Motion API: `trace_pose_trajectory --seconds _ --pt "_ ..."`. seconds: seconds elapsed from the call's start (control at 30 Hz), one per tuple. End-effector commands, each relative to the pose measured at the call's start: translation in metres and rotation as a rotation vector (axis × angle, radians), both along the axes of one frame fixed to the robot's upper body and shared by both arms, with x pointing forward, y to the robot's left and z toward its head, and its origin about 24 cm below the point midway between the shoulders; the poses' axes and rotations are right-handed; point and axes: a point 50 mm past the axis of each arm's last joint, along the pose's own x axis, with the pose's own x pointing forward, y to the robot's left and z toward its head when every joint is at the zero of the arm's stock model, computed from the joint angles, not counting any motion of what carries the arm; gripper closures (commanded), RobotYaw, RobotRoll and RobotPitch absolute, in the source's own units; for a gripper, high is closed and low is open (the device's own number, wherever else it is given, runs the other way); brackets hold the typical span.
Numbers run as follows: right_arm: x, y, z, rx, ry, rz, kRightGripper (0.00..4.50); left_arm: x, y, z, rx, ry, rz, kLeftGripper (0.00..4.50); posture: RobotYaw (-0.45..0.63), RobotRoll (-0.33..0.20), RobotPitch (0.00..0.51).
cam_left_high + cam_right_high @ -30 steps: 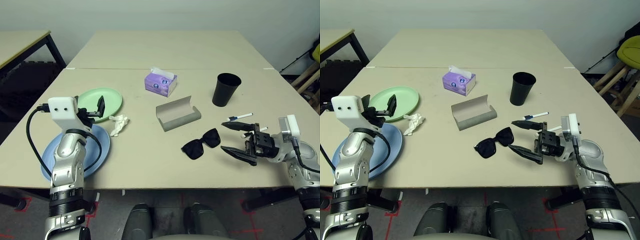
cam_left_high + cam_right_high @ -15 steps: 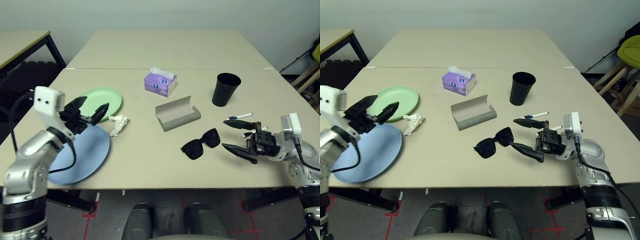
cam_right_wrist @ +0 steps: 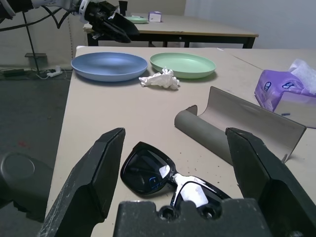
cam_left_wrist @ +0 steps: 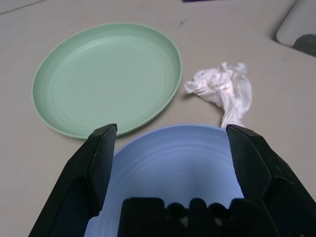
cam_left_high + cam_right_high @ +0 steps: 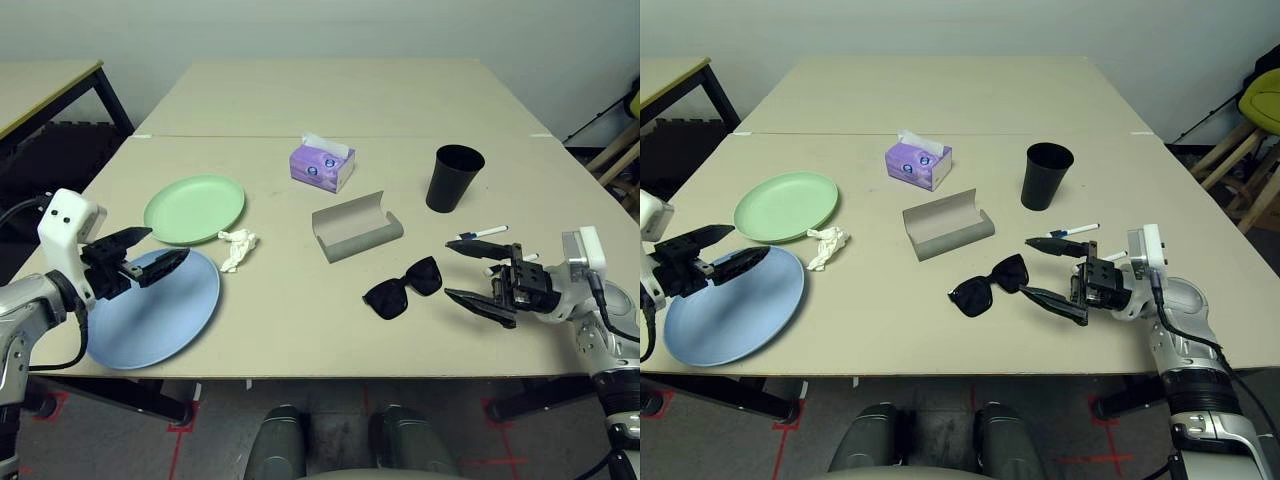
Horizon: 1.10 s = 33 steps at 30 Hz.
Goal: Organize and tidy the items on the table.
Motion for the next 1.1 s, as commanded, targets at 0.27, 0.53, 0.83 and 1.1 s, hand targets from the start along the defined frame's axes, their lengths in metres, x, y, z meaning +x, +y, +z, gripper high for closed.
trace_pose_trajectory --seconds 0.27,0.53,0.83,1.1 --pt "-0.002 -0.004 0.003 -0.025 -0.007 -0.016 0.03 -0.006 0.031 -0.022 0.063 0.172 0.165 0.0 0.1 0.0 0.031" --pt "-0.002 -0.004 0.002 -0.032 -0.004 -0.021 0.03 -0.012 0.036 -0.034 0.031 0.266 0.27 0.0 0.1 0.0 0.037" --pt "-0.004 -0.005 0.001 -0.04 -0.002 -0.033 0.03 -0.027 0.049 -0.046 0.003 0.411 0.36 0.0 0.1 0.0 0.043" --pt "-0.003 -0.004 0.0 -0.044 -0.004 -0.042 0.0 -0.035 0.05 -0.049 -0.025 0.469 0.351 1.64 0.1 0.0 0.043"
